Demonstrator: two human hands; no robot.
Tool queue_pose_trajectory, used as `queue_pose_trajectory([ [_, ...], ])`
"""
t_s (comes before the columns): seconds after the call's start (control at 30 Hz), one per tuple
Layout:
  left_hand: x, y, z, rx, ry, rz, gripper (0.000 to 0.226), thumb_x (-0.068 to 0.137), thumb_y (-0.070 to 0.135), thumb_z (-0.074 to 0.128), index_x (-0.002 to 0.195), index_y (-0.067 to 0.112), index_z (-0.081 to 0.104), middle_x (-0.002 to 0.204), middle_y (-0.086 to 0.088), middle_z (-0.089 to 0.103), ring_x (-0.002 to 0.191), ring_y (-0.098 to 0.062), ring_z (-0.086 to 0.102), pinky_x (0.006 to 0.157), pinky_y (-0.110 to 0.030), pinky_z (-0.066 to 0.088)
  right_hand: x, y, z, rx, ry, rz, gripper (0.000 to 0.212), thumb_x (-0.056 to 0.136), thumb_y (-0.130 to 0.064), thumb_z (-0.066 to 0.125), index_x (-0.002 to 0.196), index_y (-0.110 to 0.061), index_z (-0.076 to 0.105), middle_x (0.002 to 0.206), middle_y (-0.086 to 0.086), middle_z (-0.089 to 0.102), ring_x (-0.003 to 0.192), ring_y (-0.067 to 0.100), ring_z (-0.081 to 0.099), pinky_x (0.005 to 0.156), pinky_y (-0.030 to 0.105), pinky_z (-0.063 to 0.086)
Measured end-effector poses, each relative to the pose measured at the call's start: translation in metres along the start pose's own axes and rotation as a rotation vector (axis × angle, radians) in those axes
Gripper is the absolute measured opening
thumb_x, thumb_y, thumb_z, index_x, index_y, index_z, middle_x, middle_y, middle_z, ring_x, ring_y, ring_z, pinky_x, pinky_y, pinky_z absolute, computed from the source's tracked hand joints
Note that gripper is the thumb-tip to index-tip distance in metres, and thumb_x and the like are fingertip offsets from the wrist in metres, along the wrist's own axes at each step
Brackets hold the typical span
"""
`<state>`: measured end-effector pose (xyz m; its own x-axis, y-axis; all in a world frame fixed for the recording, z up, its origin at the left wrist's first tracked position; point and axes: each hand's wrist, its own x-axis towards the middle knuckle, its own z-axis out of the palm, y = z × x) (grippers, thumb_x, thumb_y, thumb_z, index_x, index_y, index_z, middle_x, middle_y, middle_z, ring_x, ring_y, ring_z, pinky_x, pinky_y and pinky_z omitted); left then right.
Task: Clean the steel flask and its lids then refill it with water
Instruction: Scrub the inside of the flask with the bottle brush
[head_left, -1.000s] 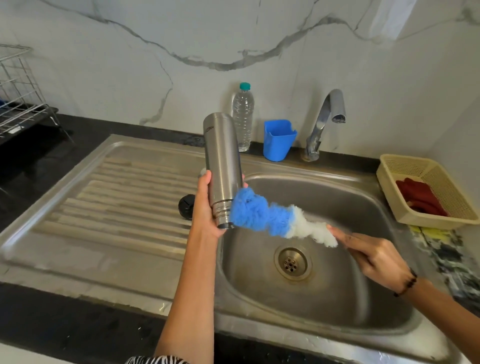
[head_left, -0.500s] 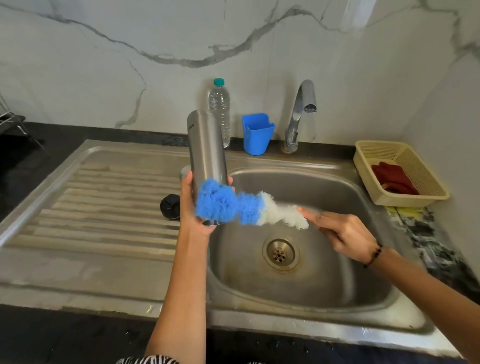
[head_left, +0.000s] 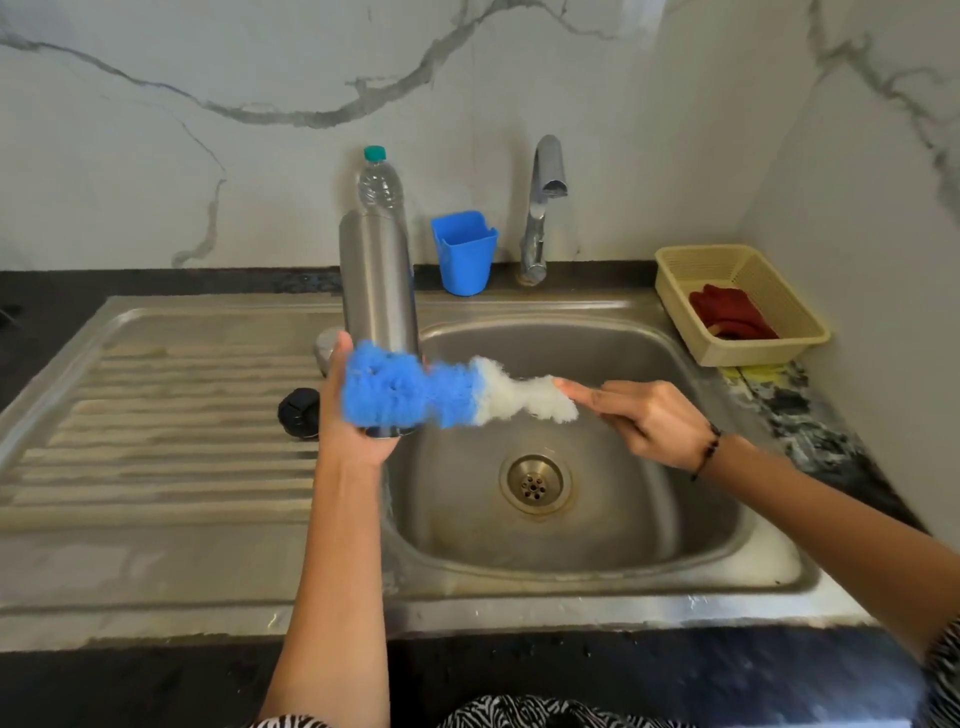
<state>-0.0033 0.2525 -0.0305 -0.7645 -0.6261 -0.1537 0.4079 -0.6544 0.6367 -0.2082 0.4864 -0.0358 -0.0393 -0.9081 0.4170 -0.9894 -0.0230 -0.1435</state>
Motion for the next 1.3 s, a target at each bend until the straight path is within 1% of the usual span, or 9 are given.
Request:
queue_pose_trajectory([
  [0.07, 0.000, -0.001, 0.000, -0.005, 0.092, -0.043, 0.042, 0.075, 0.053, 0.061, 0.091, 0.014, 0.058, 0.087, -0.006, 0.056, 0.073, -0.019, 0.066, 0.064, -0.035, 0.059, 0.007, -0.003, 0.001, -0.006, -0.010, -0.013, 0.051, 0.089, -0.013, 0.034, 0.138, -0.028, 0.036, 0.067, 0.000, 0.054, 0.055, 0.019, 0.050, 0.045, 0.030, 0.045],
  [0.2, -0.002, 0.001, 0.000, -0.103, 0.038, -0.026, 0.048, 0.064, 0.046, 0.078, 0.093, 0.011, 0.061, 0.103, -0.012, 0.058, 0.092, -0.029, 0.064, 0.080, -0.043, 0.056, -0.002, 0.005, -0.004, 0.010, -0.022, 0.005, 0.054, 0.087, -0.011, 0.033, 0.138, -0.027, 0.035, 0.066, 0.000, 0.053, 0.053, 0.020, 0.051, 0.045, 0.032, 0.048],
  [0.3, -0.007, 0.004, 0.008, -0.203, 0.021, 0.003, 0.051, 0.075, 0.041, 0.068, 0.115, 0.012, 0.058, 0.111, -0.014, 0.061, 0.089, -0.031, 0.068, 0.082, -0.043, 0.055, -0.011, 0.010, -0.009, -0.017, -0.008, 0.029, 0.057, 0.085, -0.012, 0.030, 0.138, -0.030, 0.033, 0.066, 0.001, 0.055, 0.054, 0.023, 0.054, 0.044, 0.035, 0.048],
  [0.47, -0.008, -0.004, 0.012, -0.186, 0.034, -0.069, 0.042, 0.070, 0.050, 0.073, 0.078, 0.013, 0.055, 0.090, -0.007, 0.057, 0.100, -0.027, 0.057, 0.082, -0.044, 0.054, -0.001, -0.001, -0.002, 0.014, -0.019, 0.020, 0.057, 0.086, -0.010, 0.030, 0.140, -0.030, 0.032, 0.066, -0.001, 0.051, 0.053, 0.020, 0.049, 0.046, 0.034, 0.049],
  [0.63, -0.014, -0.002, 0.018, -0.067, 0.166, -0.044, 0.064, 0.064, 0.051, 0.072, 0.115, 0.014, 0.062, 0.107, -0.010, 0.067, 0.092, -0.025, 0.069, 0.073, -0.044, 0.060, -0.019, 0.015, -0.008, -0.012, -0.030, 0.052, 0.068, 0.086, -0.010, 0.033, 0.144, -0.043, 0.021, 0.064, -0.003, 0.049, 0.051, 0.013, 0.044, 0.043, 0.034, 0.047],
  [0.83, -0.010, -0.004, 0.028, -0.068, 0.132, -0.079, 0.045, 0.072, 0.052, 0.062, 0.086, 0.010, 0.050, 0.085, -0.011, 0.051, 0.078, -0.025, 0.058, 0.067, -0.037, 0.058, 0.000, 0.001, 0.000, 0.021, -0.030, -0.010, 0.056, 0.087, -0.011, 0.031, 0.140, -0.029, 0.032, 0.065, -0.001, 0.049, 0.052, 0.016, 0.045, 0.044, 0.031, 0.047],
  [1.0, -0.009, 0.002, 0.022, 0.017, 0.137, -0.232, 0.085, 0.062, 0.058, 0.070, 0.128, 0.007, 0.053, 0.117, -0.019, 0.057, 0.083, -0.025, 0.066, 0.068, -0.038, 0.057, -0.009, 0.014, -0.003, -0.002, -0.067, -0.011, 0.060, 0.090, -0.013, 0.033, 0.144, -0.036, 0.026, 0.065, -0.002, 0.047, 0.051, 0.014, 0.043, 0.044, 0.031, 0.046],
  [1.13, -0.009, -0.003, 0.025, -0.098, 0.054, -0.191, 0.056, 0.071, 0.051, 0.064, 0.105, 0.007, 0.062, 0.095, -0.016, 0.065, 0.078, -0.025, 0.067, 0.062, -0.034, 0.057, -0.016, 0.020, -0.010, -0.010, -0.080, 0.022, 0.067, 0.087, -0.010, 0.034, 0.146, -0.038, 0.020, 0.065, -0.004, 0.046, 0.051, 0.012, 0.042, 0.043, 0.030, 0.045],
  [1.3, -0.008, -0.013, 0.031, 0.044, -0.065, -0.165, 0.055, 0.089, 0.051, 0.045, 0.103, 0.003, 0.068, 0.087, -0.014, 0.069, 0.075, -0.026, 0.068, 0.067, -0.036, 0.058, -0.006, 0.012, -0.003, 0.019, -0.061, -0.021, 0.056, 0.088, -0.010, 0.034, 0.140, -0.030, 0.033, 0.069, -0.001, 0.054, 0.054, 0.018, 0.051, 0.046, 0.029, 0.048],
])
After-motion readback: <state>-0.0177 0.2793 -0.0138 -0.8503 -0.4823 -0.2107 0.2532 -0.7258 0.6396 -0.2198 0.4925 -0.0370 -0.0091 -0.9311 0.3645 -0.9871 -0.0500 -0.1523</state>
